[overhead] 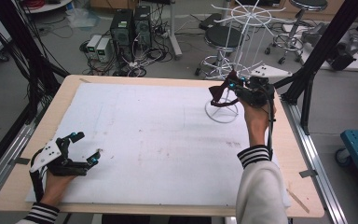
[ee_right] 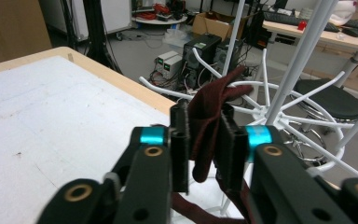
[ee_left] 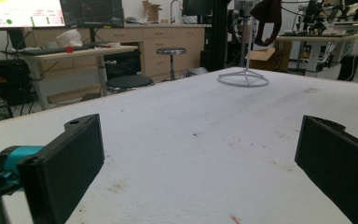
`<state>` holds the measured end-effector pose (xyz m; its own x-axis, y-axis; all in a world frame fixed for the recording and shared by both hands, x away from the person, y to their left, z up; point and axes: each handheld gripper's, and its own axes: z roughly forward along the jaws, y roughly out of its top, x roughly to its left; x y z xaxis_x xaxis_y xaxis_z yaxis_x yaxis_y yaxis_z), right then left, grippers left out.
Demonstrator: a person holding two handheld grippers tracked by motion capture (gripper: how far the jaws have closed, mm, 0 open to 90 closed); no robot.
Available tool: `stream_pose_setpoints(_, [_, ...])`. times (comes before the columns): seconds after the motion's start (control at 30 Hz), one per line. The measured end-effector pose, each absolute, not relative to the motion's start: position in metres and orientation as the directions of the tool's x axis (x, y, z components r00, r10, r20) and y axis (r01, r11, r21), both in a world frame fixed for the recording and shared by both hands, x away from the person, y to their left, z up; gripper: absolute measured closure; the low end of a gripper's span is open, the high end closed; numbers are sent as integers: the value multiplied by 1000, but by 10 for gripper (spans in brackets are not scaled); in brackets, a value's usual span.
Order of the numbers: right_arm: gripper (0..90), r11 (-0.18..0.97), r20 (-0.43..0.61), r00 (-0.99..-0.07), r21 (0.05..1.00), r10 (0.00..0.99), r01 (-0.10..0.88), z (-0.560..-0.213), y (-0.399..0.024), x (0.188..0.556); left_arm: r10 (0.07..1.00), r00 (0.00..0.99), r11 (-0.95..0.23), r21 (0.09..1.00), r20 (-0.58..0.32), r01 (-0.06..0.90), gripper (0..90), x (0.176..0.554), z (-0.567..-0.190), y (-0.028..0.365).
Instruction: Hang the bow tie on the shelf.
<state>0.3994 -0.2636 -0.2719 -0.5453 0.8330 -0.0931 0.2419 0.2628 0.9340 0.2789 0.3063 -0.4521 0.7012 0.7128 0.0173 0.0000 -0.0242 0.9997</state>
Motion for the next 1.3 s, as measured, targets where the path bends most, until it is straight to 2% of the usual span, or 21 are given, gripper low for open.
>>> stream_pose_setpoints(0.1, [659,249,-84,-544,939,835,237,-271,-264,399,712,702,-24,1000,17,-1,17,279,-452,306])
stream_pose_setpoints(0.17, [568,228,-67,-532,943,844,242,-271,-264,398,713,701,-24,1000,19,-2,17,279,-452,307])
stream_pose_setpoints(0.2, [560,218,-59,-530,945,846,242,-272,-265,398,712,702,-21,1000,16,-1,17,279,-452,307])
stream_pose_setpoints(0.37, [406,164,-2,-559,956,829,241,-272,-265,395,713,701,-22,1000,19,-5,17,279,-452,307])
stream_pose_setpoints(0.43, [296,151,4,-565,962,825,228,-273,-265,392,713,700,-23,1000,20,-5,17,279,-452,307])
stream_pose_setpoints(0.5, [134,121,32,-578,967,815,225,-273,-264,390,713,701,-25,1000,22,-7,17,279,-452,307])
stream_pose_setpoints(0.6, [68,82,46,-609,980,792,181,-276,-264,382,715,699,-22,1000,22,-8,17,278,-452,307])
stream_pose_setpoints(0.63, [11,68,52,-618,983,785,170,-277,-263,379,716,698,-20,1000,21,-10,17,278,-453,307])
stream_pose_setpoints(0.8, [6,40,27,-646,995,763,88,-282,-263,355,720,694,-8,1000,18,-18,17,277,-453,308])
stream_pose_setpoints(0.93, [6,28,17,-654,998,756,59,-295,-267,339,721,692,-5,1000,16,-18,17,277,-453,308])
stream_pose_setpoints(1.2, [6,34,12,-639,998,769,59,-339,-283,305,732,681,-5,1000,18,-20,18,276,-453,308])
stream_pose_setpoints(1.3, [6,16,2,-636,1000,772,23,-362,-288,293,734,678,-7,1000,20,-22,17,276,-453,308])
